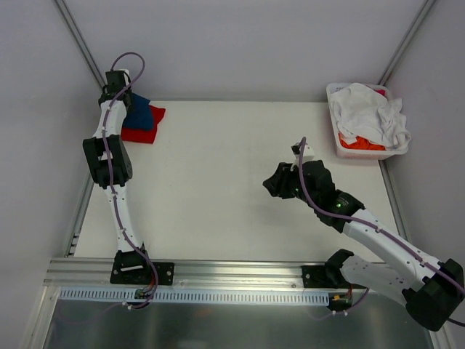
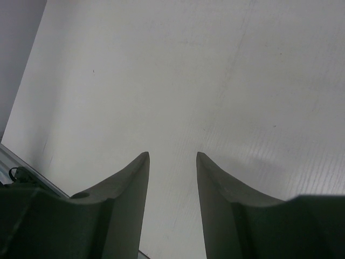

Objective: Fold and stack the t-shirts
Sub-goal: Neatly place the folded tshirt to the corner

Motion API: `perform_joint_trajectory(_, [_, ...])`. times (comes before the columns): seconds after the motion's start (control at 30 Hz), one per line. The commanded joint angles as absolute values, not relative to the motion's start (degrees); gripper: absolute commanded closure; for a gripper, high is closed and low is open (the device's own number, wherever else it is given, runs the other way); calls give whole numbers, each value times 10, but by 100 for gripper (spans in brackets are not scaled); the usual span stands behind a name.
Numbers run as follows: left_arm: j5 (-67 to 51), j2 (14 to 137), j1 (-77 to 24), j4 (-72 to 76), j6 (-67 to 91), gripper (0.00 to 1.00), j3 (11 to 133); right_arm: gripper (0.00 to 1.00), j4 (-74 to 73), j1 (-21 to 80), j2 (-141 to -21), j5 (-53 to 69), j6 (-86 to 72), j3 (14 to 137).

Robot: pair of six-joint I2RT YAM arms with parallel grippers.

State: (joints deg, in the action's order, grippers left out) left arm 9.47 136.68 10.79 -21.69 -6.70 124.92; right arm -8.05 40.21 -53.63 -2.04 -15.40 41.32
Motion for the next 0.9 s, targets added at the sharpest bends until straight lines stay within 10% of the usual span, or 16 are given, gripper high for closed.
perform_joint_trajectory(0.0, [105,1368,105,-211,-67,100,1261,57,-74,400,-528,-13,-154,418])
perform_joint_trajectory(0.33, [201,1367,114,-207,-53,1,1258,56,-74,399,-528,-14,-154,410])
perform_joint_trajectory(0.87, [295,1224,113,-203,-2,1,1253,57,-50,398,-551,-6,-159,398])
